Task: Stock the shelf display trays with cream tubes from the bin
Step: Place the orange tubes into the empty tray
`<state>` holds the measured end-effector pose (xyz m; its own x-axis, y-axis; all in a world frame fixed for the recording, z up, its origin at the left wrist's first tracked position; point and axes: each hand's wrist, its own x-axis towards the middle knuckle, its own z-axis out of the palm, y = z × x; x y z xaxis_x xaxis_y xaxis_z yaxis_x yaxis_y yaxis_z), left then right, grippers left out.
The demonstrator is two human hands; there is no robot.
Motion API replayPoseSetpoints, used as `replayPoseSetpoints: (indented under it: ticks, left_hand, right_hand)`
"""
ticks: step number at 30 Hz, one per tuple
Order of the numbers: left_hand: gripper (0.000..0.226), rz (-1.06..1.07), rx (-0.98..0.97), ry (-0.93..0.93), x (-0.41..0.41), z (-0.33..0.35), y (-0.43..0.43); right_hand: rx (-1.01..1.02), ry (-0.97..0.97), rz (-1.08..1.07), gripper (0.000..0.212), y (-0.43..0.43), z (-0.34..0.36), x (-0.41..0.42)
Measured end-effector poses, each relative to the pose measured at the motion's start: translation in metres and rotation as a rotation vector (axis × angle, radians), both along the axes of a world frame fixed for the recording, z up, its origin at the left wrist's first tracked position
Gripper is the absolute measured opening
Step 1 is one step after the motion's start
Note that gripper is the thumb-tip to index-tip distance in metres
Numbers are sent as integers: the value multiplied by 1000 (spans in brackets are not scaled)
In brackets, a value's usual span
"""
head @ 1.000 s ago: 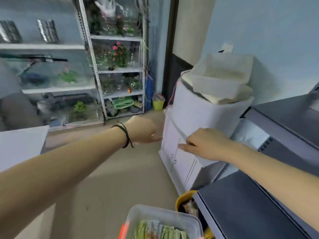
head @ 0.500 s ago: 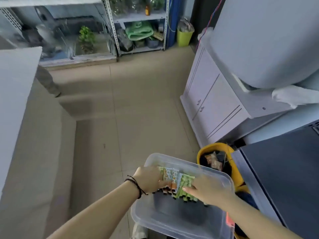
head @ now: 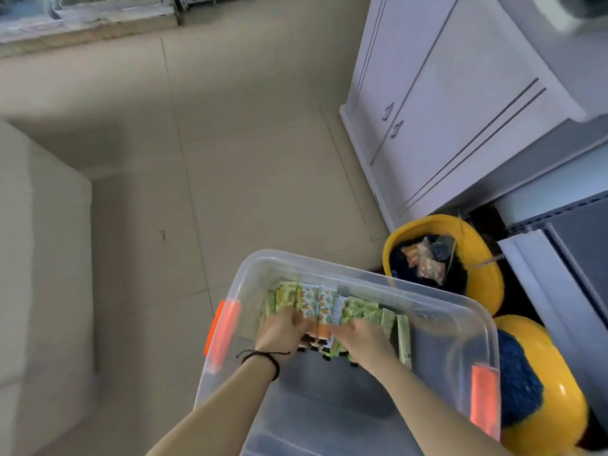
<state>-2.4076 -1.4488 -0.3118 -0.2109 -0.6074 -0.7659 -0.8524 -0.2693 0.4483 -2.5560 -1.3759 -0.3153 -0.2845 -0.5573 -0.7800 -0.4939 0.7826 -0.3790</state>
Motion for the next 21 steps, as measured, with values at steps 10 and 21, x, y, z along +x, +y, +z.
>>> replayPoseSetpoints:
  ticks: [10,21]
  left_hand:
    - [37,351,-18,24,-10,-36,7]
    - [49,453,161,169,-3,-28,4]
  right_hand:
    - [-22,66,-343,37,-18,-46,24]
    - [-80,-109,-505,30,-15,-38,25]
